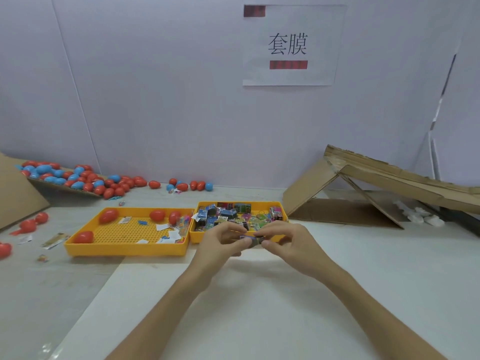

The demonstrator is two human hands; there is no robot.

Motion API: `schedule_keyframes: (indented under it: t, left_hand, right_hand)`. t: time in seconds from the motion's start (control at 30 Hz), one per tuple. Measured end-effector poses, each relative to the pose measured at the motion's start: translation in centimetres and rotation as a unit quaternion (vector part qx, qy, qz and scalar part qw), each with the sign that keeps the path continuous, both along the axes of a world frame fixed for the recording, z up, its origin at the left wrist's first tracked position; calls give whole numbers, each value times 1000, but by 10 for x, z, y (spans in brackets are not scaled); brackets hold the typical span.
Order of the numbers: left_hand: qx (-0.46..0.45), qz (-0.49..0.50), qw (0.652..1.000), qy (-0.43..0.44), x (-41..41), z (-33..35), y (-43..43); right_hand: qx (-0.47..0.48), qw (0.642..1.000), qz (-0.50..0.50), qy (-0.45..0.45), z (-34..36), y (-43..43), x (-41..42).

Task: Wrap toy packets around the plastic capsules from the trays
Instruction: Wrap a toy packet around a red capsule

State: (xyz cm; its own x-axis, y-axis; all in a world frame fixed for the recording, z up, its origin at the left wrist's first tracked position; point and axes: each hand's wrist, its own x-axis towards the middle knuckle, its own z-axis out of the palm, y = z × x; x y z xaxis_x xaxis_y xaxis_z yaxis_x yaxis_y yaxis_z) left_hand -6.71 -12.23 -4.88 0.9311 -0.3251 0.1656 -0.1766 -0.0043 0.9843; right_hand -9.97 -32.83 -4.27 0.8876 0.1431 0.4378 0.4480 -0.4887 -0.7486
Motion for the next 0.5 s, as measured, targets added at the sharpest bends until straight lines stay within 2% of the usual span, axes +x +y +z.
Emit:
schedule_keyframes:
  t: [0.23, 0.5]
  left_hand:
    - [-76, -19, 996, 52, -2, 5, 2]
    - [-91, -26, 993, 70, 1, 5, 0]
  right_hand:
    - [28, 999, -6, -36, 1, 3, -1]
    - [66, 997, 5, -45, 4, 1, -1]
